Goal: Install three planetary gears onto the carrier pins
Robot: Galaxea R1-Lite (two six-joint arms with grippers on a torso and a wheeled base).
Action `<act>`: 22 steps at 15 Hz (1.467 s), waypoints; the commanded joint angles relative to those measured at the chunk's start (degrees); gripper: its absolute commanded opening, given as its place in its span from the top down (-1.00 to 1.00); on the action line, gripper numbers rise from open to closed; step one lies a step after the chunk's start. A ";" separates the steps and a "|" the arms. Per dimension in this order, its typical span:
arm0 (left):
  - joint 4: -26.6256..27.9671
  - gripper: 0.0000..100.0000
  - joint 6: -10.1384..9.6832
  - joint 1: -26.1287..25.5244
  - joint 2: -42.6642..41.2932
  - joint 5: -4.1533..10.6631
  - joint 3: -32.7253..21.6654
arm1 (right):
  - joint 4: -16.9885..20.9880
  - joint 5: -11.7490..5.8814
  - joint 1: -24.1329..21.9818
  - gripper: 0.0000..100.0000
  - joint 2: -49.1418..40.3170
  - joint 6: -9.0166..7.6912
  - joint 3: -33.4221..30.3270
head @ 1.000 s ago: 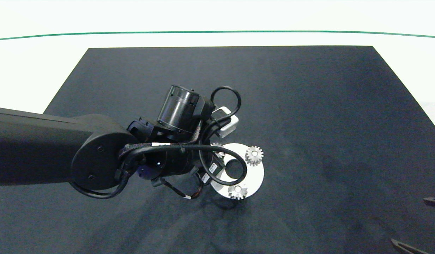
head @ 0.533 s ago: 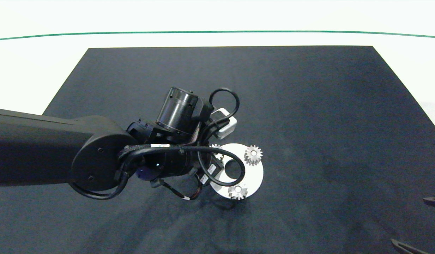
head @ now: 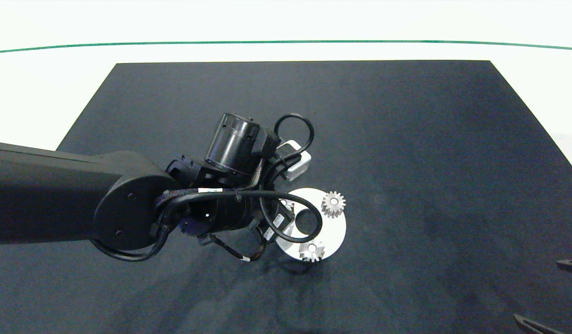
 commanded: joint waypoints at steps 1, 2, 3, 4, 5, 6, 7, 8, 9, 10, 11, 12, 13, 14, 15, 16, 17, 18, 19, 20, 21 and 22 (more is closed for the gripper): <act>0.27 -1.00 0.19 0.09 -0.10 -0.01 0.29 | 0.06 -0.05 0.02 -1.00 0.08 -0.11 0.01; 0.36 -1.00 0.10 0.09 -0.28 -0.01 0.81 | 0.06 -0.05 0.02 -1.00 0.08 -0.11 0.01; 0.10 -1.00 0.10 0.36 -0.72 -0.19 2.22 | 0.06 -0.05 0.02 -1.00 0.08 -0.11 0.01; 0.10 -1.00 0.19 1.23 -1.59 -0.36 3.71 | 0.06 -0.05 0.02 -1.00 0.08 -0.11 0.01; 0.10 -1.00 0.19 2.29 -2.47 -0.54 4.95 | 0.06 -0.05 0.02 -1.00 0.08 -0.11 0.01; 0.19 -1.00 0.80 3.78 -4.06 -0.89 6.09 | 0.06 -0.05 0.02 -1.00 0.08 -0.11 0.01; 0.19 -1.00 1.07 4.84 -5.73 -1.33 8.02 | 0.06 -0.05 0.02 -1.00 0.08 -0.11 0.01; 0.19 -1.00 1.86 5.36 -7.83 -1.33 9.78 | 0.06 -0.05 0.02 -1.00 0.08 -0.11 0.01; 0.36 -1.00 3.44 6.68 -9.68 -1.33 10.39 | 0.06 -0.05 0.02 -1.00 0.08 -0.11 0.01; 1.06 -1.00 4.05 8.44 -11.88 -1.33 11.01 | 0.06 -0.05 0.02 -1.00 -0.10 -0.11 0.01; 2.29 -1.00 4.05 9.32 -14.87 -1.33 11.98 | 0.06 -0.05 0.02 -1.00 -0.36 -0.11 -0.08; 5.37 -1.00 4.14 10.55 -19.79 -1.15 13.29 | 0.06 -0.05 -0.07 -1.00 -0.36 -0.11 -0.17; 9.85 -1.00 4.05 11.52 -25.06 -0.98 13.73 | 0.06 -0.05 -0.07 -1.00 -0.45 -0.20 -0.25; 16.18 -1.00 3.79 12.92 -31.74 -0.80 13.73 | 0.06 -0.13 -0.07 -1.00 -0.45 -0.20 -0.17; 23.83 -1.00 3.18 15.82 -39.65 -0.63 13.21 | -0.03 -0.49 -0.25 -1.00 -0.45 -0.38 -0.17; 29.72 -1.00 2.56 20.48 -46.68 -0.36 12.77 | -0.03 -0.66 -0.33 -1.00 -0.72 -0.47 -0.34; 32.35 -1.00 2.56 24.44 -50.37 -0.28 11.98 | -0.03 -0.84 -0.51 -1.00 -0.98 -0.55 -0.52; 36.66 -1.00 2.56 35.86 -58.02 -0.19 10.66 | 0.15 -2.60 -0.51 -1.00 -2.65 -0.99 -1.22; 38.24 -1.00 2.74 42.89 -63.12 -0.19 10.48 | 0.24 -4.35 -0.51 -1.00 -3.97 -1.17 -1.48; 39.82 -1.00 2.82 47.73 -68.04 -0.45 10.57 | 0.68 -6.64 -0.42 -1.00 -5.55 -1.17 -1.66; 43.16 -1.00 2.74 48.87 -73.14 -0.45 10.57 | 2.26 -8.40 -0.42 -1.00 -7.31 -1.17 -2.80; 46.94 -1.00 2.65 49.13 -77.88 -0.45 10.48 | 6.13 -9.80 -0.42 -1.00 -10.38 -1.17 -4.91</act>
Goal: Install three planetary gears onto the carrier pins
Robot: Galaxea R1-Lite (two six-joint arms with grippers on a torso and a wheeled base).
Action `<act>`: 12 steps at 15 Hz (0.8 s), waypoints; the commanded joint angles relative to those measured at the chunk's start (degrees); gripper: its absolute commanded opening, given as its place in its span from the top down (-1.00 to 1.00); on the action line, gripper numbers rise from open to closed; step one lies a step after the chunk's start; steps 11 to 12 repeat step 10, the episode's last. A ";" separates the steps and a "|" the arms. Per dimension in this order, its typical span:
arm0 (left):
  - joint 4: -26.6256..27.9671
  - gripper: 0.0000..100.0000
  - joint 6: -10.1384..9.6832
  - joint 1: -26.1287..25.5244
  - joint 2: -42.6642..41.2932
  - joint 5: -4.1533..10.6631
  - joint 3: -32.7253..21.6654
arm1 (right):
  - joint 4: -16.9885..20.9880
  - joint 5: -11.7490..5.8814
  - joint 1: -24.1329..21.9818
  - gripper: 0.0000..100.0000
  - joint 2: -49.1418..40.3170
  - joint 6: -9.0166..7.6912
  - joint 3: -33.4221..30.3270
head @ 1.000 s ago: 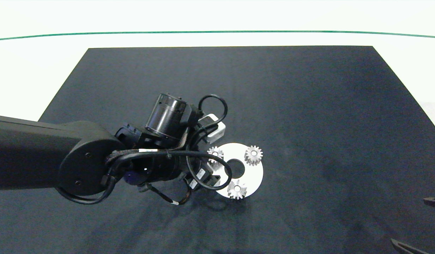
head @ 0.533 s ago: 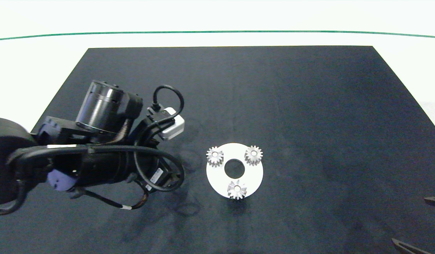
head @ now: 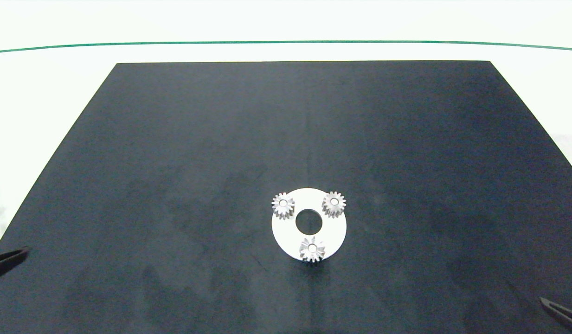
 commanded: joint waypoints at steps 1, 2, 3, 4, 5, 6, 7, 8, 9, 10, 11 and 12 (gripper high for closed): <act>15.97 -1.00 -0.26 14.91 -29.03 0.10 -0.91 | 10.93 -2.65 -0.20 -1.00 -11.72 0.41 -5.72; 17.64 -1.00 -0.34 17.28 -33.51 0.01 -0.30 | 18.14 -2.74 -0.73 -1.00 -17.43 0.93 -7.57; 17.81 -1.00 -0.61 18.25 -36.94 0.01 1.02 | 24.64 -2.92 -3.01 -1.00 -23.23 1.11 -9.94; 17.90 -1.00 -0.61 18.16 -40.45 -0.08 2.25 | 29.39 -2.92 -6.70 -1.00 -27.45 1.02 -12.14; 17.90 -1.00 -0.61 17.72 -43.88 -0.25 3.92 | 32.47 -2.92 -10.31 -1.00 -30.53 1.02 -14.51; 19.04 -1.00 -1.66 17.72 -44.58 -0.69 4.71 | 34.75 -2.92 -14.44 -1.00 -33.34 1.02 -16.09; 19.48 -1.00 -5.09 17.54 -44.41 -2.01 4.80 | 35.89 -2.48 -18.39 -1.00 -35.80 0.93 -16.44; 19.48 -1.00 -7.29 16.84 -44.41 -5.35 4.45 | 36.60 -1.60 -21.56 -1.00 -38.70 0.93 -16.18; 19.48 -1.00 -7.46 16.49 -44.41 -8.69 4.45 | 37.30 -0.19 -23.31 -1.00 -40.90 0.93 -15.56; 19.04 -1.00 -7.37 16.23 -44.32 -10.98 5.07 | 37.56 0.69 -24.72 -1.00 -42.39 0.93 -14.95; 19.04 -1.00 -7.37 16.23 -44.32 -10.98 5.07 | 37.56 0.69 -24.72 -1.00 -42.39 0.93 -14.95; 19.04 -1.00 -7.37 16.23 -44.32 -10.98 5.07 | 37.56 0.69 -24.72 -1.00 -42.39 0.93 -14.95</act>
